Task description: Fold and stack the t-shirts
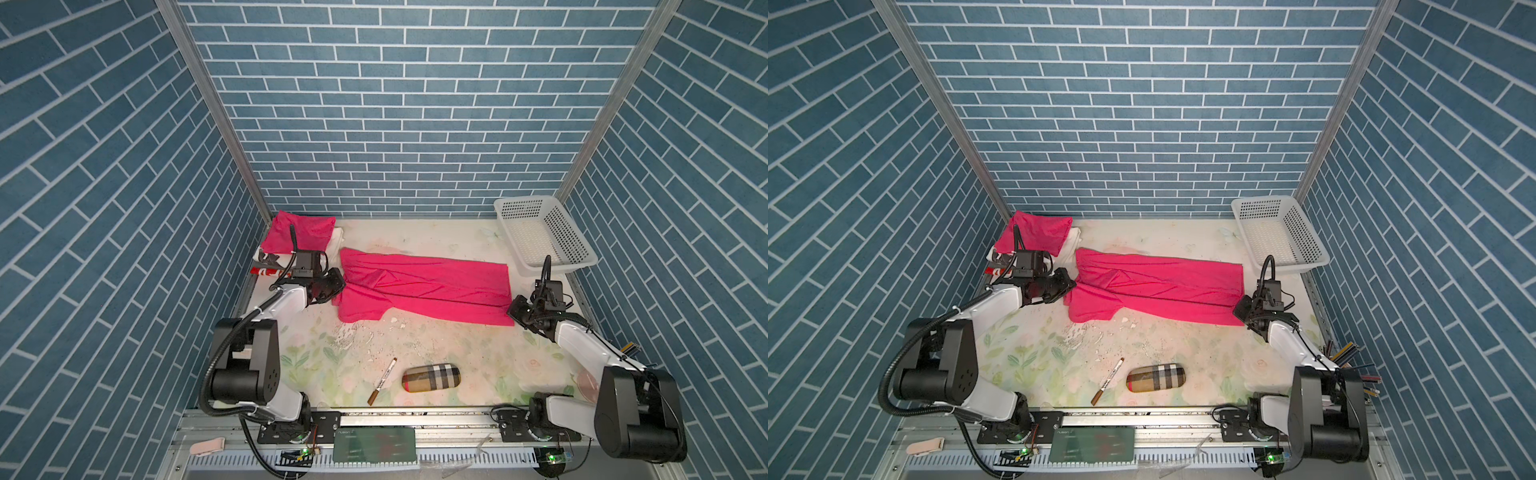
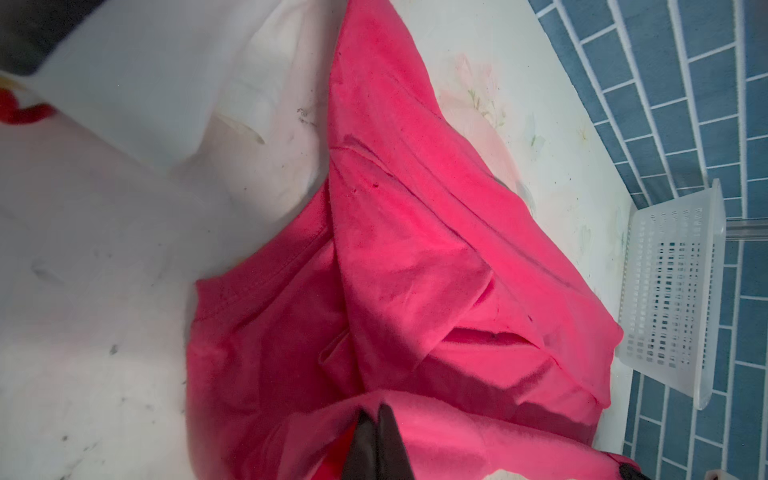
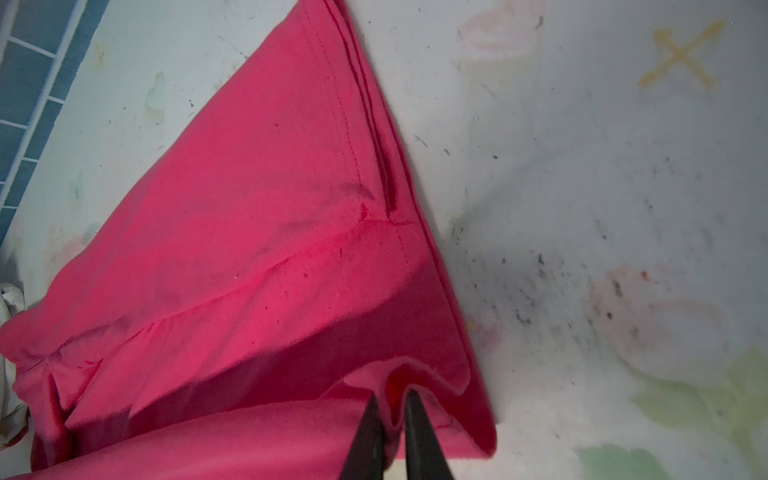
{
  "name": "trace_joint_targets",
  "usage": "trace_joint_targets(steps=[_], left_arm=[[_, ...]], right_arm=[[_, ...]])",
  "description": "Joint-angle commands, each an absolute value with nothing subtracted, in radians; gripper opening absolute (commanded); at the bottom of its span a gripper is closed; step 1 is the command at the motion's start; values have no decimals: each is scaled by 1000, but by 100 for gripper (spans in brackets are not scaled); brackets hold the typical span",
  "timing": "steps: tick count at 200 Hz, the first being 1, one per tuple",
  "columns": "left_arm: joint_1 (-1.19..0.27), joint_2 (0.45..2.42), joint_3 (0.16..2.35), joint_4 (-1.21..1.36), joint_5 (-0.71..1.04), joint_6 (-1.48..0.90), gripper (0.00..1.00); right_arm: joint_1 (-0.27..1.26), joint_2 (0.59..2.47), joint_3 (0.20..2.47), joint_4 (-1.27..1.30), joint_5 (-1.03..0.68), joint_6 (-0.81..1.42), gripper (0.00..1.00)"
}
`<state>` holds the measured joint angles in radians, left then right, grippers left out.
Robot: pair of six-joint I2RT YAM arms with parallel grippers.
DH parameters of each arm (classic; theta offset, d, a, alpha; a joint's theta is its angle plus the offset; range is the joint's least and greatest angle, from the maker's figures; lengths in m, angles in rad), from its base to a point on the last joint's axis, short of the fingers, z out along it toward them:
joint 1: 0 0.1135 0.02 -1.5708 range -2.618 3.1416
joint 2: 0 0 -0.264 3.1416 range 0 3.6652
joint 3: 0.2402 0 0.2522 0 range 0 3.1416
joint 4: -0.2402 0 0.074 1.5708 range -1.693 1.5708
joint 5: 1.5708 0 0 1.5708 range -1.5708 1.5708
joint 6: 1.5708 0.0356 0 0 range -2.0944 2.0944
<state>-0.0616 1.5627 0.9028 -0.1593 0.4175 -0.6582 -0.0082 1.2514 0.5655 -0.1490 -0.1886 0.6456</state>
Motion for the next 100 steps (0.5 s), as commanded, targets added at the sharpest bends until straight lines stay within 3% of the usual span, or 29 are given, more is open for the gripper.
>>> trace_joint_targets(steps=[1, 52, 100], left_arm=[[-73, 1618, 954, -138, 428, -667, 0], [-78, 1708, 1044, -147, 407, -668, 0], [-75, 1751, 1084, -154, 404, -670, 0]], right_arm=[[-29, 1302, 600, -122, -198, 612, 14], [-64, 1391, 668, -101, -219, 587, 14], [-83, 1444, 695, -77, -232, 588, 3]])
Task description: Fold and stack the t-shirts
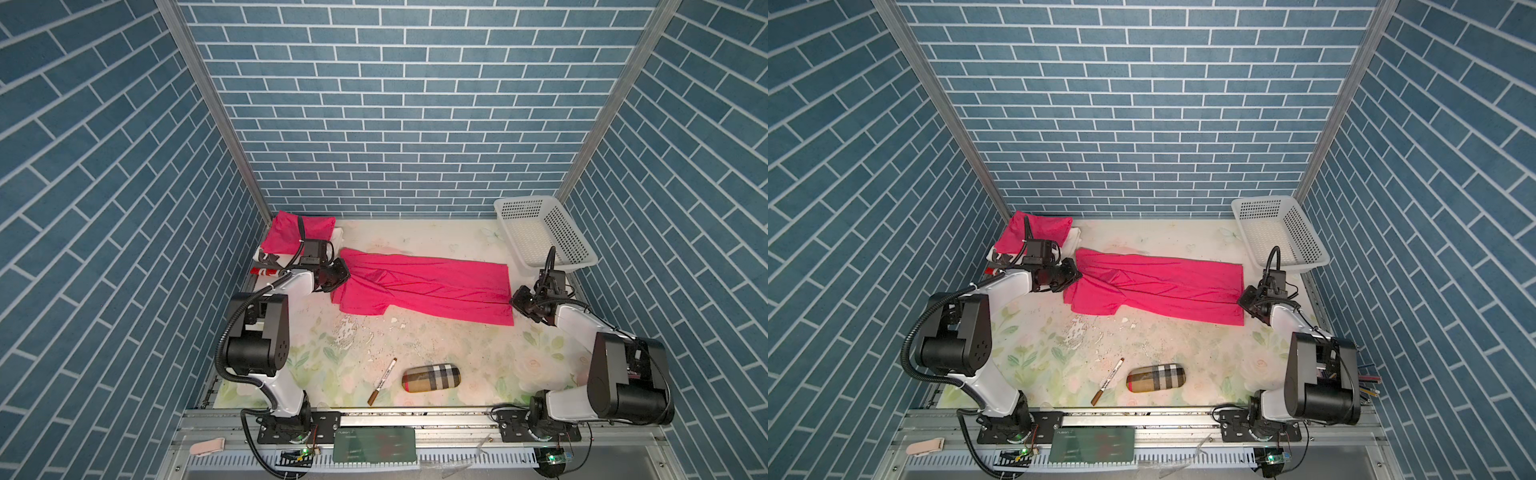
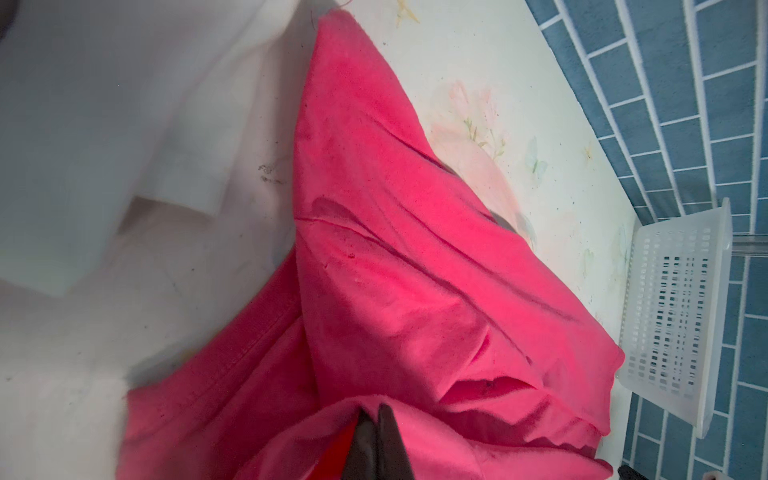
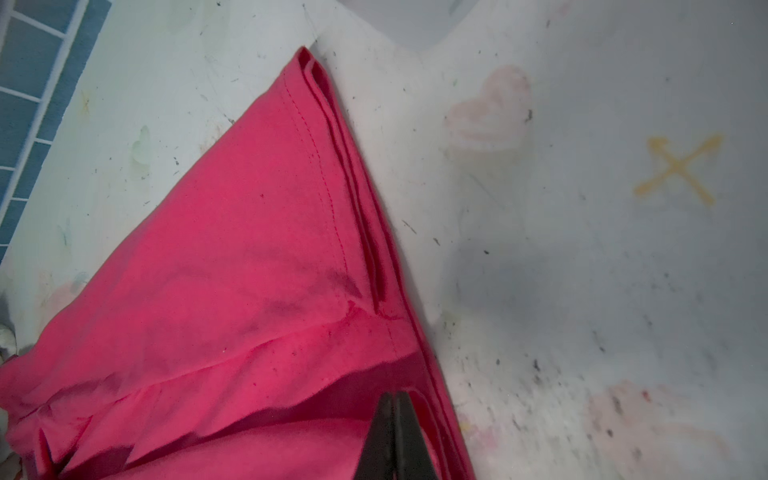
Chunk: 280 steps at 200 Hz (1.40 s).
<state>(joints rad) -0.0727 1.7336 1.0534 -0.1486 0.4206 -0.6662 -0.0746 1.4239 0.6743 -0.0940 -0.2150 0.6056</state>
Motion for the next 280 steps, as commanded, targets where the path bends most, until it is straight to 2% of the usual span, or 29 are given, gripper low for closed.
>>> trace_joint_targets(steps=[1, 34, 87, 112, 122, 137, 172, 209, 280], left_arm=[[-77, 1752, 1085, -154, 404, -670, 0], [-75, 1758, 1097, -172, 397, -658, 0], [-75, 1756, 1080, -165, 404, -653, 0], [-75, 1759, 1081, -160, 409, -655, 0], [-76, 1759, 1080, -158, 412, -657, 0], [-75, 1759, 1077, -156, 415, -657, 0], [-75, 1753, 1073, -159, 419, -657, 0], [-75, 1749, 1091, -172, 415, -654, 0], [-72, 1799, 1151, -184, 413, -653, 0]], right_arm=[[-83, 1444, 695, -76, -232, 589, 3], [-85, 1450, 702, -79, -242, 591, 4], [-88, 1423, 645, -76, -267, 581, 30], [-88, 1443, 617, -49, -304, 584, 34], [-89, 1450, 612, -41, -310, 587, 32], [-88, 1448, 601, -25, -322, 595, 25], [-87, 1417, 612, -42, -304, 594, 0], [-89, 1388, 658, -74, -272, 581, 0], [-113, 1489, 734, -51, -272, 580, 0]])
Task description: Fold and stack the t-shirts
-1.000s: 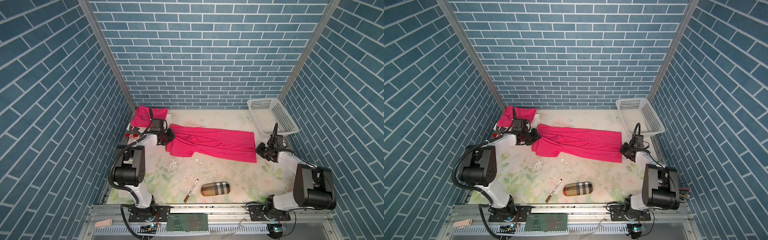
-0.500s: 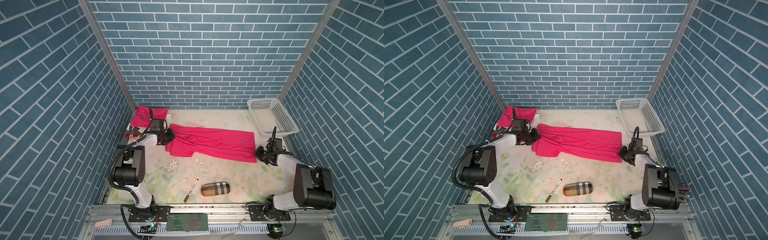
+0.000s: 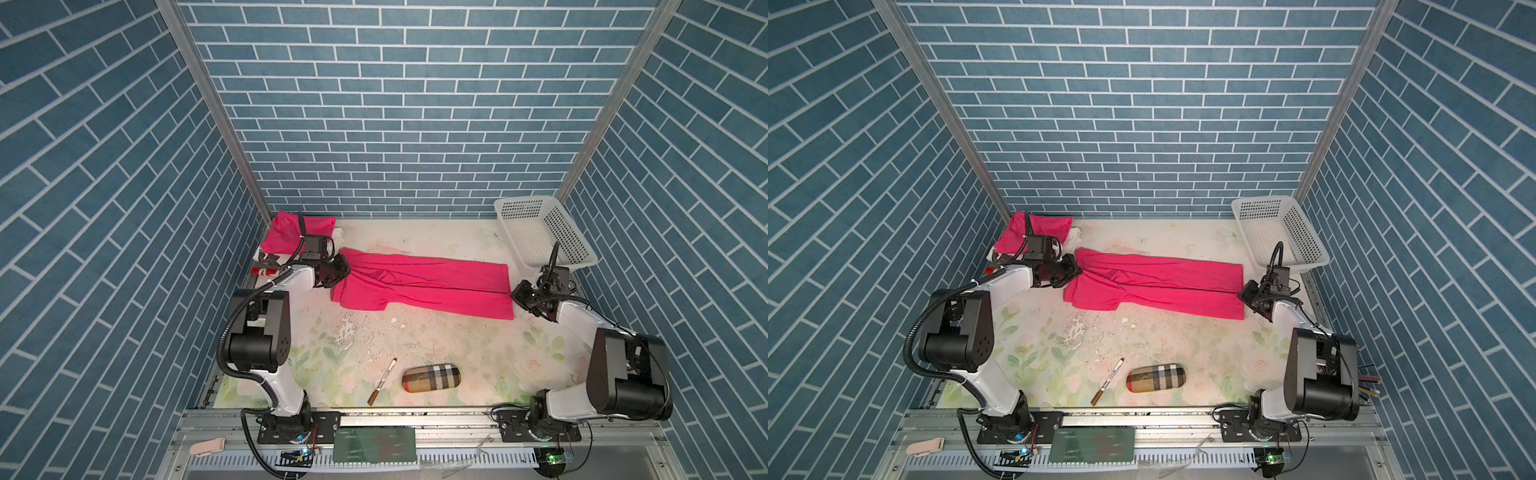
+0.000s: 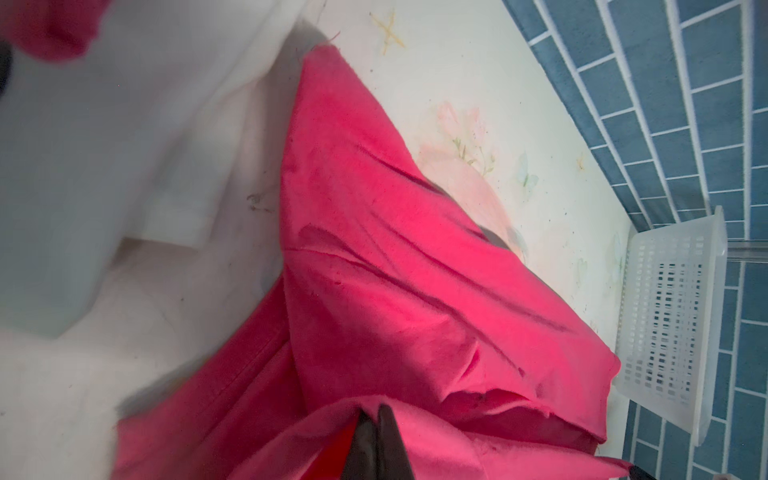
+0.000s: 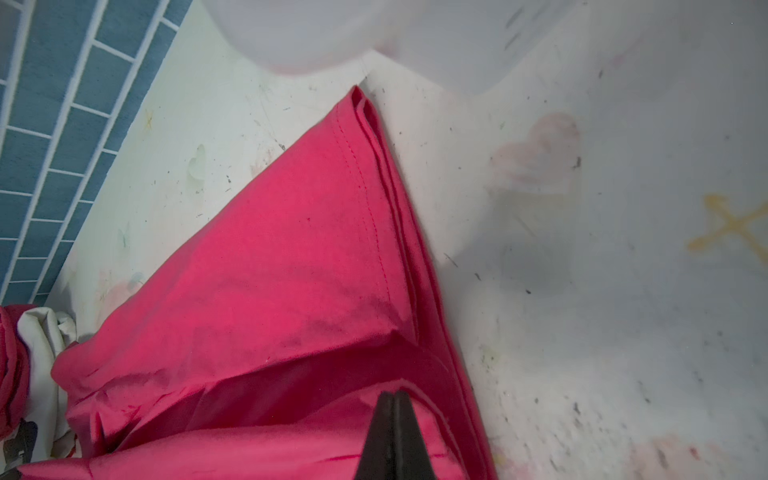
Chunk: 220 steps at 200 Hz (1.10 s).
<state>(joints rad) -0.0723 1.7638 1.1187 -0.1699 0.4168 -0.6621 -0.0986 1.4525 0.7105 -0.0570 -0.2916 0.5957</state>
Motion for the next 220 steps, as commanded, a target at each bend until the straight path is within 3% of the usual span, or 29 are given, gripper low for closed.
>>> trace_joint_targets(steps=[1, 114, 119, 130, 142, 145, 154, 157, 196, 220], left_arm=[[-71, 1801, 1152, -184, 413, -653, 0], [-68, 1918, 1222, -181, 400, -631, 0], [-67, 1922, 1224, -181, 405, -628, 4], [-70, 1924, 1226, -188, 419, -621, 18], [-69, 1909, 1223, -207, 425, -606, 38], [-69, 1903, 1223, -216, 418, -601, 45], [-69, 1880, 1226, -258, 375, -581, 82], [-70, 1873, 1230, -273, 358, -571, 87], [-69, 1748, 1192, -385, 302, -504, 88], [-63, 1676, 1064, -353, 376, -526, 88]], right_arm=[[-113, 1490, 734, -50, -272, 580, 0], [-136, 1604, 775, -4, -264, 584, 0], [-138, 1606, 778, -5, -265, 584, 0], [-140, 1606, 783, -7, -279, 583, 10], [-140, 1590, 784, -18, -292, 580, 19], [-140, 1584, 783, -19, -293, 579, 21], [-140, 1556, 776, -30, -295, 578, 27], [-140, 1543, 772, -33, -295, 578, 28], [-141, 1376, 663, -71, -319, 588, 51], [-140, 1295, 566, -85, -335, 594, 59]])
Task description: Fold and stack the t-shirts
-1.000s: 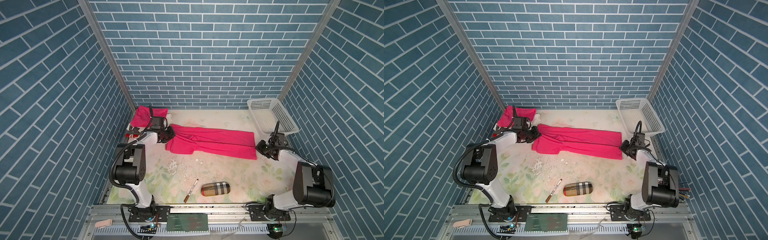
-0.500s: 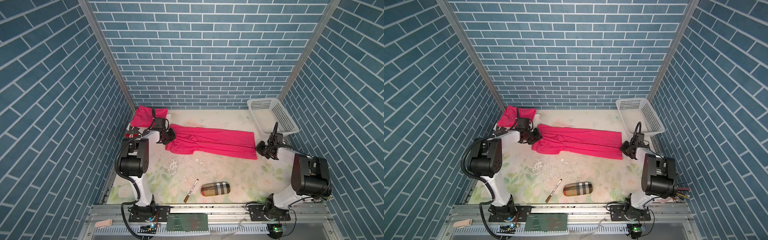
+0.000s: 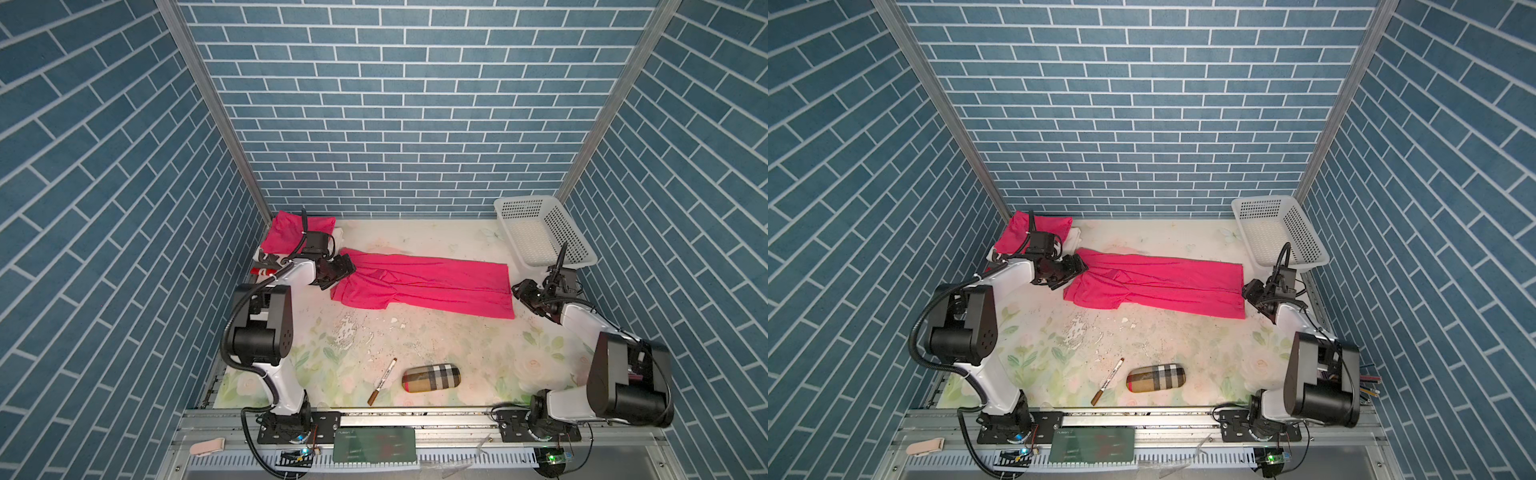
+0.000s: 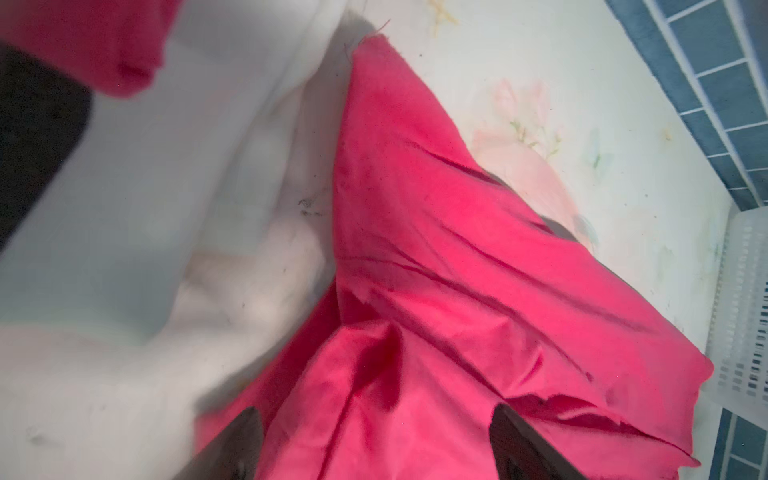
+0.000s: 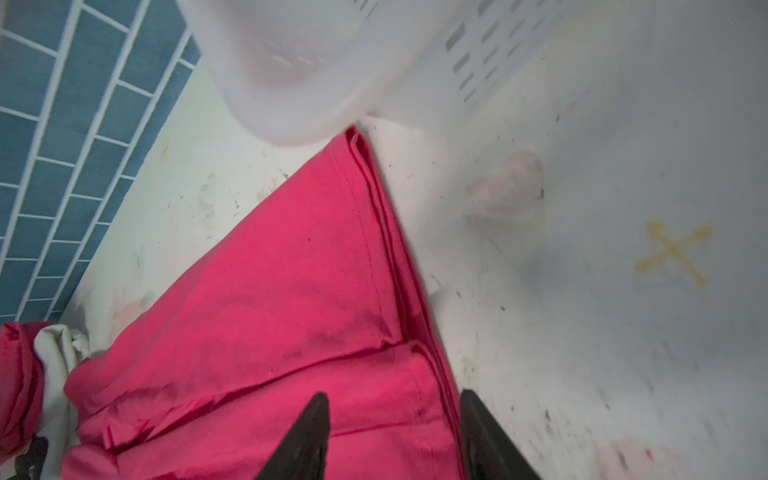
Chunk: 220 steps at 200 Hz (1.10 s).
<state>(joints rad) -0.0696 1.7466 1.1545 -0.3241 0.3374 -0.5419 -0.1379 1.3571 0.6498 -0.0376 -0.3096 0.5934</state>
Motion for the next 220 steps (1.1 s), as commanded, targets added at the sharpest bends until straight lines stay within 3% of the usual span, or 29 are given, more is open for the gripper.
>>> trace_joint_targets(steps=[1, 11, 63, 99, 129, 155, 170, 184, 205, 220], left_arm=[[-62, 1675, 1060, -350, 381, -527, 88], [-60, 1664, 1014, -329, 425, -541, 88], [-50, 1685, 898, -219, 455, -604, 88], [-22, 1690, 863, -172, 385, -636, 88], [-2, 1695, 822, -89, 369, -675, 87], [-4, 1723, 803, -30, 392, -700, 68], [0, 1721, 796, -26, 354, -700, 47], [4, 1722, 790, -26, 329, -696, 37], [15, 1730, 786, -26, 328, -691, 23], [18, 1728, 788, -30, 329, -687, 3]], right_arm=[[-140, 1293, 564, -84, -335, 594, 59], [-138, 1268, 523, -71, -352, 602, 64], [-137, 1274, 442, -13, -357, 618, 63], [-137, 1337, 449, 55, -366, 654, 51], [-137, 1386, 458, 104, -367, 670, 33], [-137, 1399, 465, 121, -368, 676, 15], [-137, 1396, 469, 120, -366, 675, 8], [-137, 1390, 471, 116, -360, 671, 1], [-137, 1385, 474, 114, -351, 663, 0], [-138, 1384, 482, 110, -349, 659, 0]])
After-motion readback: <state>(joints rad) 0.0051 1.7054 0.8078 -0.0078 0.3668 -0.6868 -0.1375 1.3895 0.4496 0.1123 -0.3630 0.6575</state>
